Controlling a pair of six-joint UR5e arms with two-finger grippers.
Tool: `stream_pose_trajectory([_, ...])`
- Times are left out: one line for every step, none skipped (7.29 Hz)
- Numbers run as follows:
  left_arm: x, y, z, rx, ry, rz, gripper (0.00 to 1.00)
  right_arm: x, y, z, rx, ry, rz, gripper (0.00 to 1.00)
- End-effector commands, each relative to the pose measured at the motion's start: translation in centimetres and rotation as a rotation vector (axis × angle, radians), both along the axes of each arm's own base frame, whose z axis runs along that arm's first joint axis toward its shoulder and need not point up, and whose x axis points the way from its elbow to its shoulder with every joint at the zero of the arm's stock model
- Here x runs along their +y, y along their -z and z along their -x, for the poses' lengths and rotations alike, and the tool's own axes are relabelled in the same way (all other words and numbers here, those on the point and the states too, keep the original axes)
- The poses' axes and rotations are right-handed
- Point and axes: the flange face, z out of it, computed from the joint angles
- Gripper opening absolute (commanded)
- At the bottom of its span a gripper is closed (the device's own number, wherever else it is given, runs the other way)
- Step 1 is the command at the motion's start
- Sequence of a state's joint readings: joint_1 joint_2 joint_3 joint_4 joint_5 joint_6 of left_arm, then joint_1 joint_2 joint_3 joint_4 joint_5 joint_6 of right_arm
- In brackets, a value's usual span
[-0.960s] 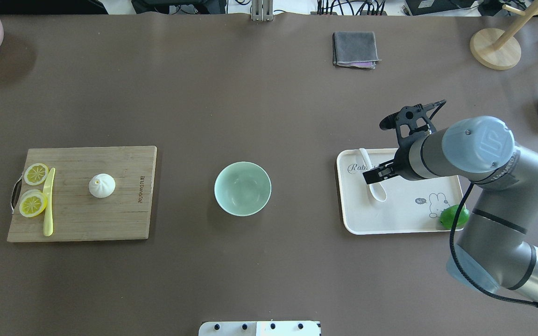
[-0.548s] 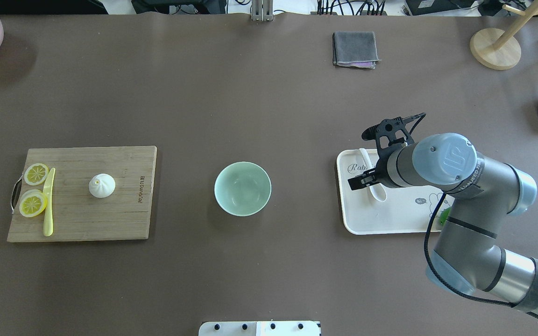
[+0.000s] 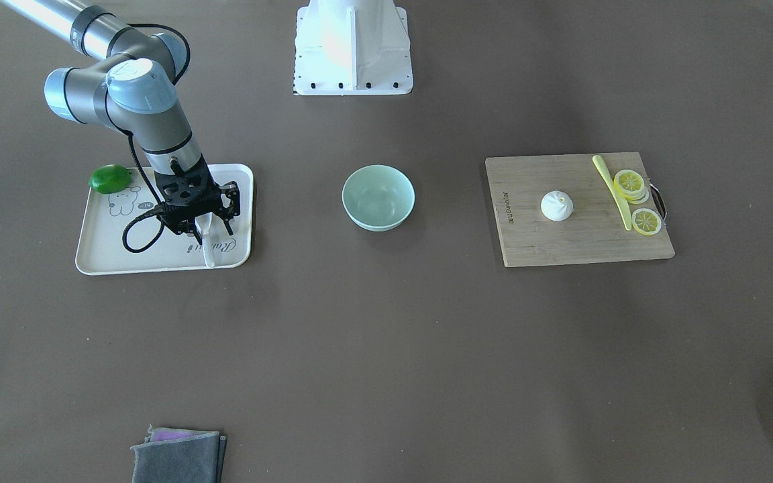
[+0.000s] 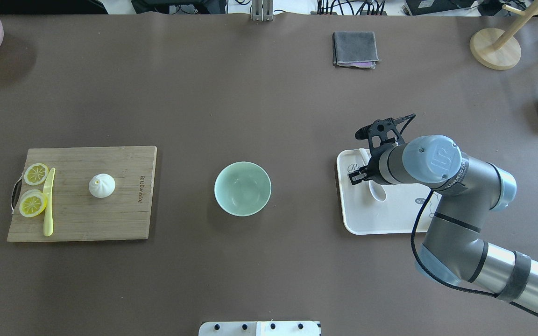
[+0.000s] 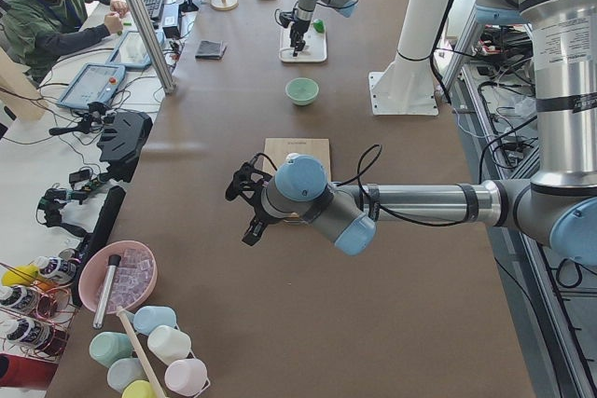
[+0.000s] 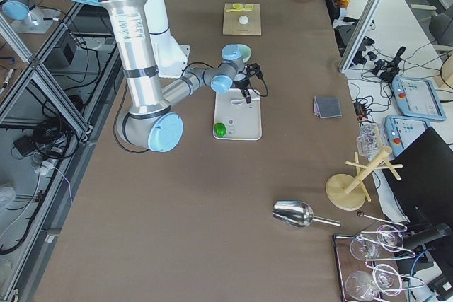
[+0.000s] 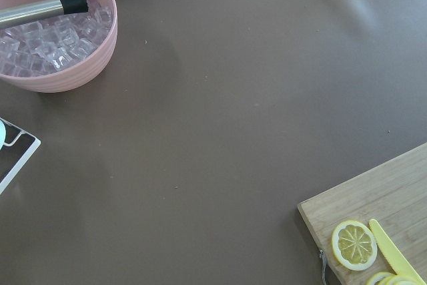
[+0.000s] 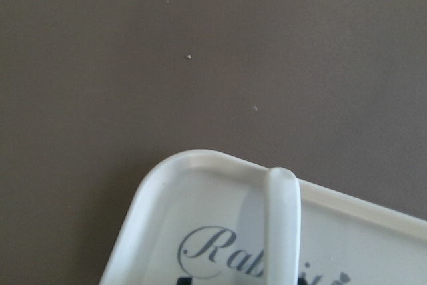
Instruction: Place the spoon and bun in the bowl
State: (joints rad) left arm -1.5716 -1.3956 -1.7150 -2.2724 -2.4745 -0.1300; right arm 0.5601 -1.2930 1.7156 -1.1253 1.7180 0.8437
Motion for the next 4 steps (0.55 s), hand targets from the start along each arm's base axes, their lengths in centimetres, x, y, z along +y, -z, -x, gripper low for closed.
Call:
stream_pose_trajectory([0.0, 0.0, 0.0, -0.001, -0.001, -0.002, 0.99, -0.3, -0.1, -0.3, 0.006, -0.010, 0.004, 0.04])
stream_pose_trajectory([0.0, -0.3, 0.0, -0.001, -0.001, 0.004, 0.99, -0.4, 0.2, -0.3, -0.008, -0.032, 0.024, 0.00])
stream_pose_trajectory([0.0, -0.7, 0.0, -0.002, -0.003, 0.008, 0.99, -0.8, 1.7, -0.5, -0.046, -0.073, 0.051, 0.00])
stream_pose_trajectory([0.0, -0.7, 0.0, 0.000, -0.003, 0.009, 0.99, -1.2, 4.1, 0.3, -0.093, -0.138, 0.117, 0.00])
